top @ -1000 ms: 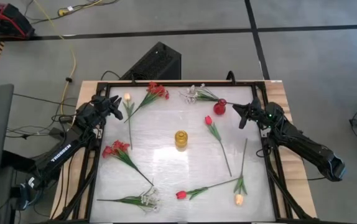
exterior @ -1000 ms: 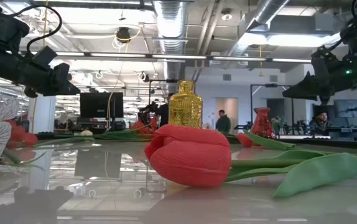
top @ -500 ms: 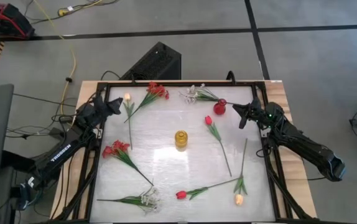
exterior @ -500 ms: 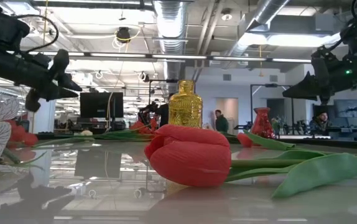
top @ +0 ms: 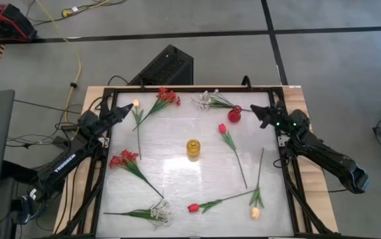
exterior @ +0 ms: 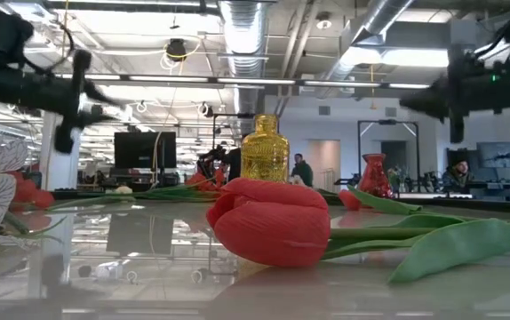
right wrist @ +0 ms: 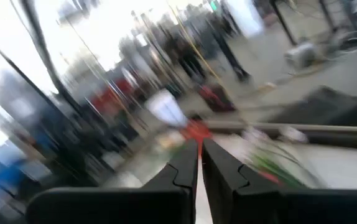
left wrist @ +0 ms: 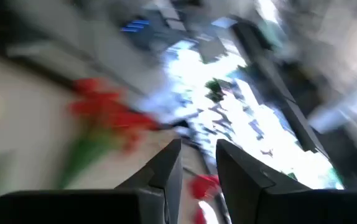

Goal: Sort flowers into vase by color
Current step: Put the top red flowers into the red vase

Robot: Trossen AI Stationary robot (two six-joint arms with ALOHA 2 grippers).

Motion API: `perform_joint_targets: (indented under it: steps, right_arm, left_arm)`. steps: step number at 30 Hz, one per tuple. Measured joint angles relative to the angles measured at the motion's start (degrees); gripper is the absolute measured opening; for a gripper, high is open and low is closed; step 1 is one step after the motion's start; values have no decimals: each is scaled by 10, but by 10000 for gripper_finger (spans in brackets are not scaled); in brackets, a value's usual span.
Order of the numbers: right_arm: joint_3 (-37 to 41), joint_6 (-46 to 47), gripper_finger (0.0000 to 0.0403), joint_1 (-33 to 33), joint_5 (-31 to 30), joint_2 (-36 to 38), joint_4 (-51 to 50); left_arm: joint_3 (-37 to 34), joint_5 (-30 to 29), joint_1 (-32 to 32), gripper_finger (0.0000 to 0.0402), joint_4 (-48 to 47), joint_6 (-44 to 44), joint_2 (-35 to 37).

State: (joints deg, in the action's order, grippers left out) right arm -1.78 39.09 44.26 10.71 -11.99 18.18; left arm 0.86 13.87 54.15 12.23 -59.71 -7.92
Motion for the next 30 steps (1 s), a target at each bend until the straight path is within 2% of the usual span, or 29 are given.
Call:
perform_joint_targets:
  steps: [3,6,11,15,18,23,30]
  right_arm:
    - [0,58,51,-1,0,0,69]
    - [-3,98,51,-15,1,0,140]
    - [-51,81,51,-63,12,-2,136]
    - [-94,57,51,-112,-3,-27,133]
    - [-133,36,51,-152,-19,-66,133]
    - [-217,-20,51,-226,-39,-166,54]
    - [-375,-123,51,-294,-42,-294,-149]
  left_arm:
    - [3,24,0,87,68,31,0]
    - [33,43,0,87,60,93,-3]
    - [119,85,0,87,-70,233,-34]
    - [186,82,0,87,-182,340,-89]
    - [220,81,0,87,-232,407,-143]
    - [248,74,0,91,-248,466,-239]
    - [283,-16,0,128,-288,569,-340]
